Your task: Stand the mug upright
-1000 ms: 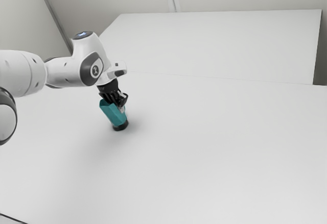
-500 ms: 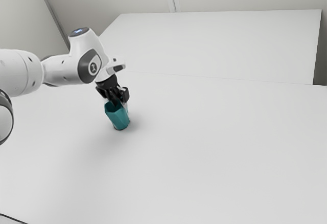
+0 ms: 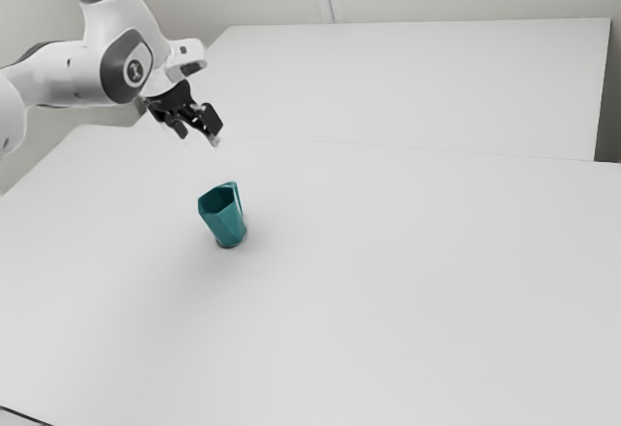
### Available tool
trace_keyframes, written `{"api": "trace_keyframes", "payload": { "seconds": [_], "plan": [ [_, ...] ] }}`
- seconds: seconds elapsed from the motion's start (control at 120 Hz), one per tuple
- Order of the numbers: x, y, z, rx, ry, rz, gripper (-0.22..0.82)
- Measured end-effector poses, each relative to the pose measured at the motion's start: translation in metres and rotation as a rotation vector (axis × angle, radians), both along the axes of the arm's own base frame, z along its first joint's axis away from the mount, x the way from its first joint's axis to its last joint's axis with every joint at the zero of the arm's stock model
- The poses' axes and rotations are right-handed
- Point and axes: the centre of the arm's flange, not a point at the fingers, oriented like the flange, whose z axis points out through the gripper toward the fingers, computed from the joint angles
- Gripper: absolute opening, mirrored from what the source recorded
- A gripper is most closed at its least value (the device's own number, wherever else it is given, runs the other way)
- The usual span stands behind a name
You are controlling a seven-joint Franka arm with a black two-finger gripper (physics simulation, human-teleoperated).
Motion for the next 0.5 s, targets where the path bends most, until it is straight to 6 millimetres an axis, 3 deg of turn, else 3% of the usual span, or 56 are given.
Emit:
{"api": "trace_keyframes", "payload": {
  "seconds": [0.25, 0.5],
  "plan": [
    [-0.021, 0.003, 0.067, 0.043, -0.004, -0.010, 0.56],
    [-0.036, 0.012, 0.106, 0.087, 0.005, 0.000, 0.57]
  ]
}}
